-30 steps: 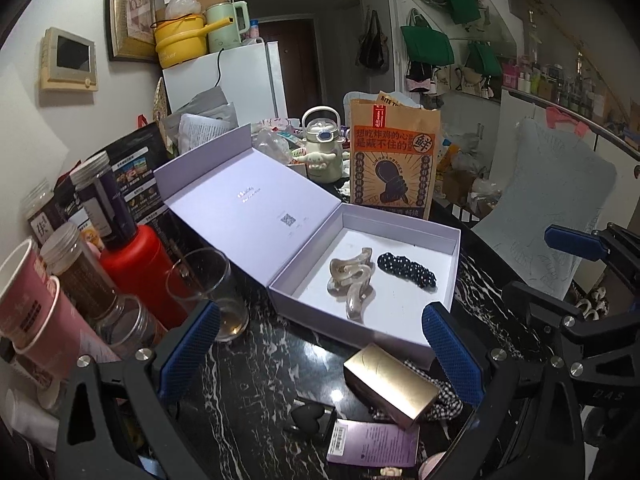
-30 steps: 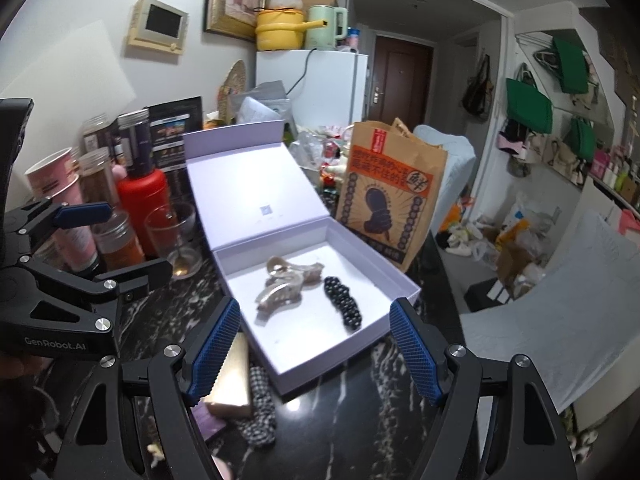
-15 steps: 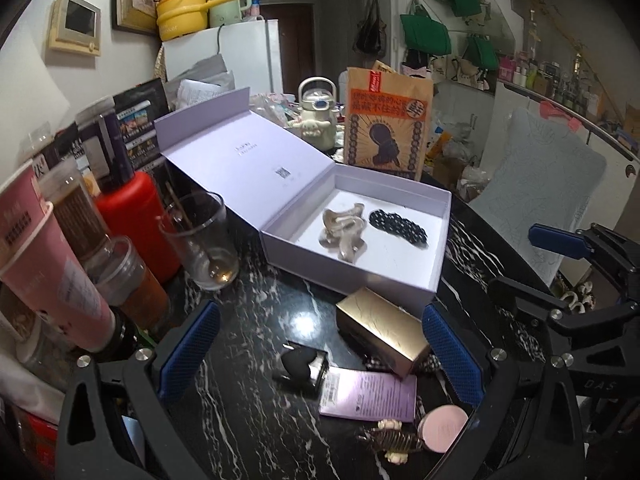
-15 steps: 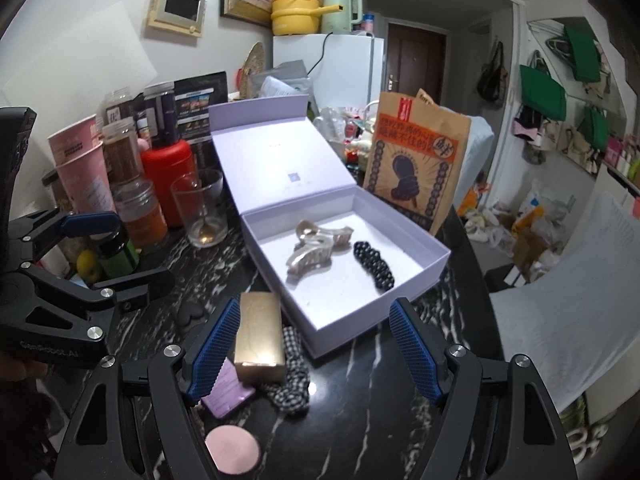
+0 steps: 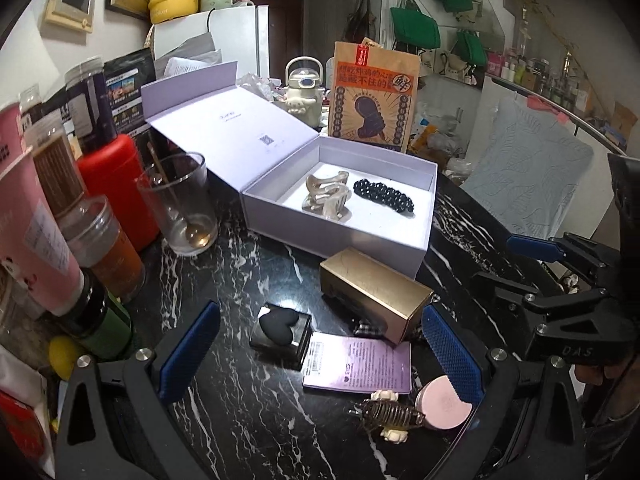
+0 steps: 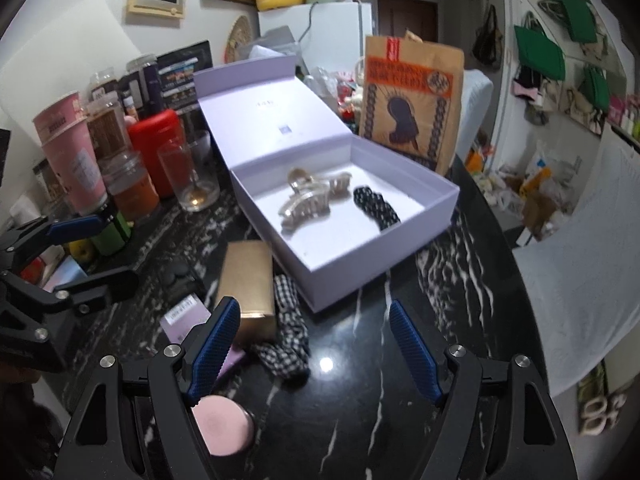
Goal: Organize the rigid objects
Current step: 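Move the left tool to the gold spiral clip and grasp it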
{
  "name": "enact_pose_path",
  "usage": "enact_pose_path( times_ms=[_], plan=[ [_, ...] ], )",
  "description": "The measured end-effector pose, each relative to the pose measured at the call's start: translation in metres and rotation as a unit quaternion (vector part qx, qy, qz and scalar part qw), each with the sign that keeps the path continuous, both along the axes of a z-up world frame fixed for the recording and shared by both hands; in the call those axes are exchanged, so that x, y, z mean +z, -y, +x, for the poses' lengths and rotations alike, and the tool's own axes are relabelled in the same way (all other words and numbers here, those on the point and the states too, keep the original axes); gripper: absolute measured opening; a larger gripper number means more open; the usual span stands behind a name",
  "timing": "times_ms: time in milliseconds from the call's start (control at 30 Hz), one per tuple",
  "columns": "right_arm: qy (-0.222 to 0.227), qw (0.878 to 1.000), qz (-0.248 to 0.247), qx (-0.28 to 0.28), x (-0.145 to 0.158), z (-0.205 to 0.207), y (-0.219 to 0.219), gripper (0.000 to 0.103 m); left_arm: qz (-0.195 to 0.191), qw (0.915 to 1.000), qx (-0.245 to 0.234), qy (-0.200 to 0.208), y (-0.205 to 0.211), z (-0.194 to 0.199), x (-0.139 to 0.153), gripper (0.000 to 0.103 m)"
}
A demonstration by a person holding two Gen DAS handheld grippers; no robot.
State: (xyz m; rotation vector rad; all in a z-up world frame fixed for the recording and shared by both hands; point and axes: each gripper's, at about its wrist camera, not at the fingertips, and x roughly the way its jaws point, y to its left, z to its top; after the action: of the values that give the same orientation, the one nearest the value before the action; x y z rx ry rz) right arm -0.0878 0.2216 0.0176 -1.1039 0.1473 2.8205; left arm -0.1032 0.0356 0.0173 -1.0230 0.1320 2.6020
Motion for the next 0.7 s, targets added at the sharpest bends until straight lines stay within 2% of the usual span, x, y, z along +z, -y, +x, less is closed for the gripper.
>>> enact_pose_path(
  times_ms=[433,700],
  plan=[
    [0.029,0.999,-0.039,-0.009,-0.04,0.011,-0.008,0.078,0.057,0.9961,-0.026,0.062,0.001,0.019,-0.039,0.103],
    [0.043,0.998,-0.047,-0.009,-0.053,0.019,-0.006,0.078,0.036,0.9933,-0.064,0.09,-0.013,0.03,-0.062,0.1]
  ],
)
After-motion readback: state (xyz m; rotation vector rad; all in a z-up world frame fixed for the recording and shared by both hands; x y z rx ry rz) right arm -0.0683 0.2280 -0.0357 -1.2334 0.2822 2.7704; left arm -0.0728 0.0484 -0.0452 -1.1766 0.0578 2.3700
